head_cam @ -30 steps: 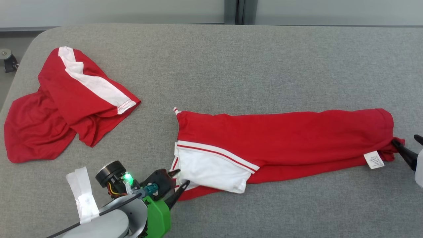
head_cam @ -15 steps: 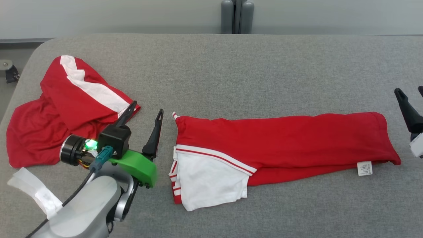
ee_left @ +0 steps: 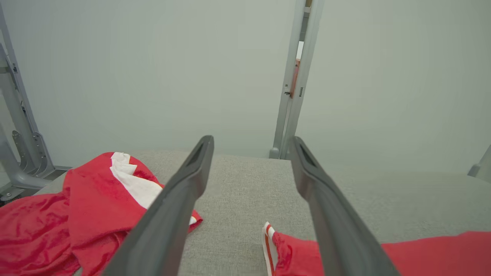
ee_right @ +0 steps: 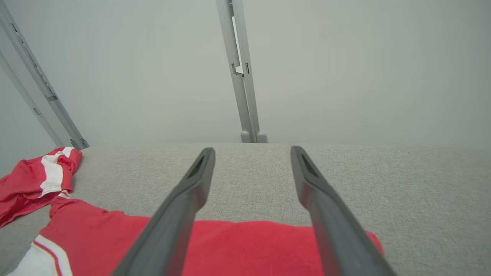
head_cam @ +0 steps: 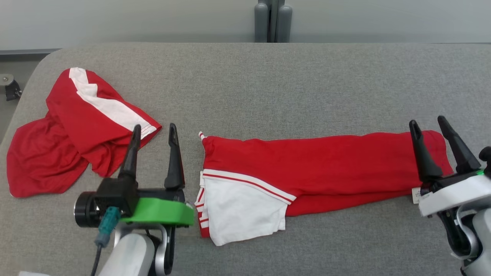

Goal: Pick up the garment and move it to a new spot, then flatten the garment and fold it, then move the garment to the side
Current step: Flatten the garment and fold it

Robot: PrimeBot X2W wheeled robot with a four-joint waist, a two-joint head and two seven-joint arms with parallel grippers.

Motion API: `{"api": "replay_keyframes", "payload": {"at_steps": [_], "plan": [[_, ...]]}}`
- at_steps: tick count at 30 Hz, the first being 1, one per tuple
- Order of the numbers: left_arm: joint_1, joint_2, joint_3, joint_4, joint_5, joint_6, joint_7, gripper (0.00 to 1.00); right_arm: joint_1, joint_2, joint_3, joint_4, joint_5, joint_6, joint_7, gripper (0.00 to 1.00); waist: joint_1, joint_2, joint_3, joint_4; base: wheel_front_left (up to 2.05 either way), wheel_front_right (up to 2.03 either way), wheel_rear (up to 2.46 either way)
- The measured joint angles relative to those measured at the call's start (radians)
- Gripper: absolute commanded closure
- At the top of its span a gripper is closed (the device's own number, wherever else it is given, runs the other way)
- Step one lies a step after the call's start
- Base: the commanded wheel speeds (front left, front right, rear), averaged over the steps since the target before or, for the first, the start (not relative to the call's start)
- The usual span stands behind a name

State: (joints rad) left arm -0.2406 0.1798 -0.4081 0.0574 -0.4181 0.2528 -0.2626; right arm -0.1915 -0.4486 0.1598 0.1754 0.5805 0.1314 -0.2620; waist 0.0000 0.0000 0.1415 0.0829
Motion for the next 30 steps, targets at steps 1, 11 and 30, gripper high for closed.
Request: {"api": "replay_keyframes", "payload": {"at_steps": [1, 11, 30], "plan": [[0.016, -0.009, 0.007, 0.009, 0.025, -0.022, 0.000, 0.00, 0.014, 0.018, -0.010, -0.006, -0.019, 0.000, 0.000, 0.00, 0.0000, 0.0000, 0.000, -0.001, 0.00, 0.00, 0.00], [0.101, -0.102, 0.128, 0.083, 0.166, -0.215, 0.000, 0.00, 0.075, 0.136, -0.065, -0.035, -0.129, 0.000, 0.000, 0.00, 0.0000, 0.0000, 0.007, -0.007, 0.00, 0.00, 0.00], [0.085, -0.128, 0.150, 0.109, 0.217, -0.270, 0.000, 0.00, -0.050, 0.158, -0.308, 0.375, -0.179, 0.000, -0.001, 0.00, 0.0000, 0.0000, 0.076, 0.018, 0.00, 0.00, 0.00]]}}
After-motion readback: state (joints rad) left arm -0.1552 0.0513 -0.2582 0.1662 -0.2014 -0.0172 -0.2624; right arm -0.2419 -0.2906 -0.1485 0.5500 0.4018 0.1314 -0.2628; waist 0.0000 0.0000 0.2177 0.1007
